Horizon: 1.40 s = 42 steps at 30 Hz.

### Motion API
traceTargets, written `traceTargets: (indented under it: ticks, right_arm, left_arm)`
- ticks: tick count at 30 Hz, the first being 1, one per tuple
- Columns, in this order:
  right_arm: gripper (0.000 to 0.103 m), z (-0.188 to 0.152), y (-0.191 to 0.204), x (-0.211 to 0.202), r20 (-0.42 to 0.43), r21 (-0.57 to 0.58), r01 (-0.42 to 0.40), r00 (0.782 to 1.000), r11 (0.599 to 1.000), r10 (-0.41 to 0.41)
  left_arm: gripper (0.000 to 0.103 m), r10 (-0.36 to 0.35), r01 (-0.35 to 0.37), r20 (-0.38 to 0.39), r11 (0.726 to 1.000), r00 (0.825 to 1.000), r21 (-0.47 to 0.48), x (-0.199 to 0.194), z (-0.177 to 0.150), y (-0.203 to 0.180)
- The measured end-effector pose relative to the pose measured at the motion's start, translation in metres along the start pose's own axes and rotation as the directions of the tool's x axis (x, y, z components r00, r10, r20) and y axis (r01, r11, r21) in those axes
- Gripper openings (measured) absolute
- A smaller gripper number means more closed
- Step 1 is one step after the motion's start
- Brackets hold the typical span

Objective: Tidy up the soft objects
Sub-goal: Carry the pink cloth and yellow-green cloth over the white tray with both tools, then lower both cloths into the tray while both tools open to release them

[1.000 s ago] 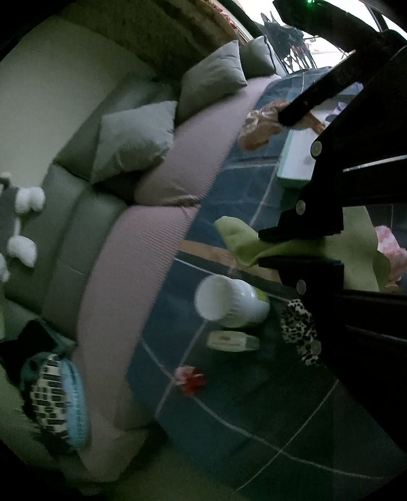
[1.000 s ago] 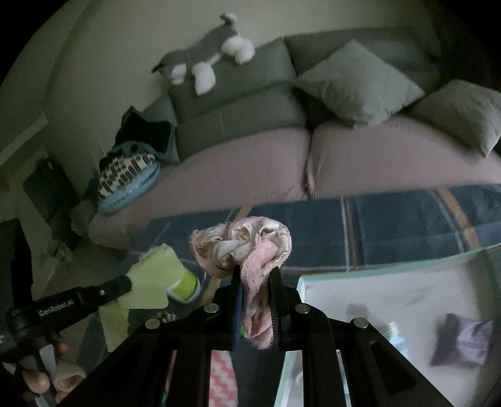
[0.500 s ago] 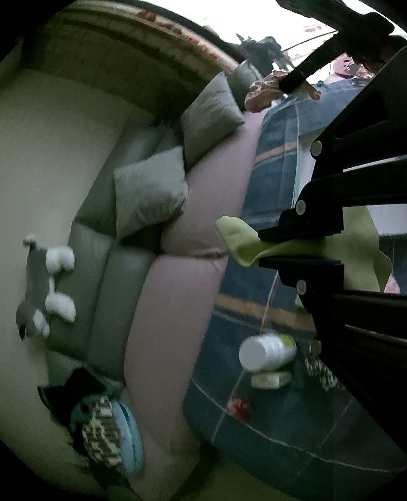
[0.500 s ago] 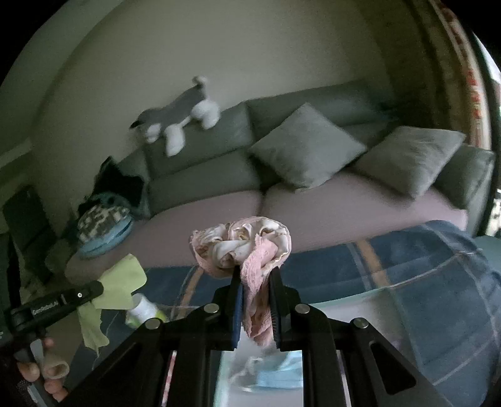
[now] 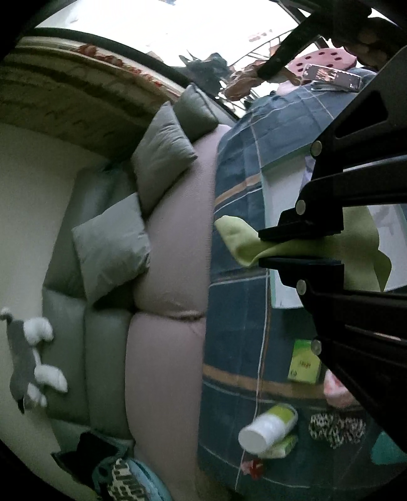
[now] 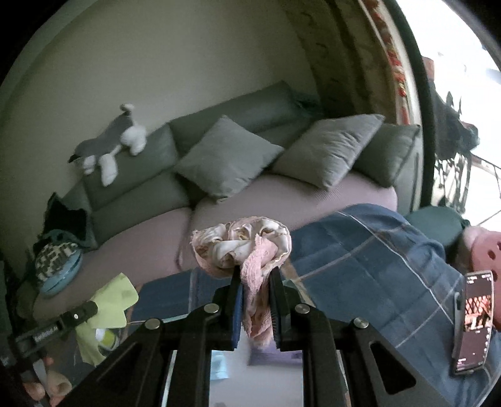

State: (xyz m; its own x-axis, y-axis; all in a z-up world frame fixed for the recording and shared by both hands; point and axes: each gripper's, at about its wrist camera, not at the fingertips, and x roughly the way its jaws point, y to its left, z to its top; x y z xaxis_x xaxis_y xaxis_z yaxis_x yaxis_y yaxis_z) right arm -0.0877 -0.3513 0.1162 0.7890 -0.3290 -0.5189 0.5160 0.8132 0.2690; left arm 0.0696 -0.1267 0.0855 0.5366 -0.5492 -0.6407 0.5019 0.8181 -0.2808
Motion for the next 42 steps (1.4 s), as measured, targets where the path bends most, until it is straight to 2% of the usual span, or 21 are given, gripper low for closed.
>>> traceTargets:
  ticks: [4,8,12,16,20,30,35,42]
  right_arm:
    - [0.016,-0.005,-0.001,0.027,-0.054,0.014,-0.036,0.998,0.999,0.036]
    - [0.016,-0.019,-0.001,0.057,-0.126,0.018,-0.028,0.992,0.999,0.030]
    - [0.016,-0.036,-0.007,0.098,-0.218,0.036,-0.025,0.975,0.999,0.032]
    - [0.016,-0.056,-0.013,0.134,-0.305,0.055,0.002,0.952,0.998,0.015]
    - [0.016,-0.063,-0.017,0.152,-0.335,0.071,0.011,0.942,0.997,0.014]
    - [0.016,-0.083,-0.020,0.179,-0.418,-0.002,0.080,0.906,0.997,-0.074]
    - [0.017,-0.085,-0.014,0.181,-0.420,-0.055,0.093,0.901,0.994,-0.107]
    - [0.019,-0.082,-0.008,0.175,-0.411,-0.099,0.110,0.901,0.989,-0.141]
  left_arm:
    - [0.011,-0.001,0.001,-0.029,1.000,1.000,0.014,0.022,-0.005,-0.006]
    - [0.010,0.008,-0.007,-0.069,1.000,0.998,0.013,0.046,-0.012,-0.006]
    - [0.010,0.050,-0.047,-0.082,0.998,0.995,0.030,0.067,-0.018,-0.007]
    - [0.011,0.055,-0.052,-0.103,0.998,0.993,0.032,0.086,-0.025,-0.005]
    - [0.011,0.080,-0.075,-0.153,0.996,0.985,0.039,0.108,-0.034,-0.002]
    - [0.011,0.100,-0.104,-0.278,0.995,0.955,0.002,0.143,-0.056,0.013]
    - [0.011,0.110,-0.118,-0.317,0.993,0.942,-0.005,0.151,-0.063,0.017]
    - [0.013,0.096,-0.109,-0.331,0.994,0.939,-0.020,0.150,-0.062,0.018]
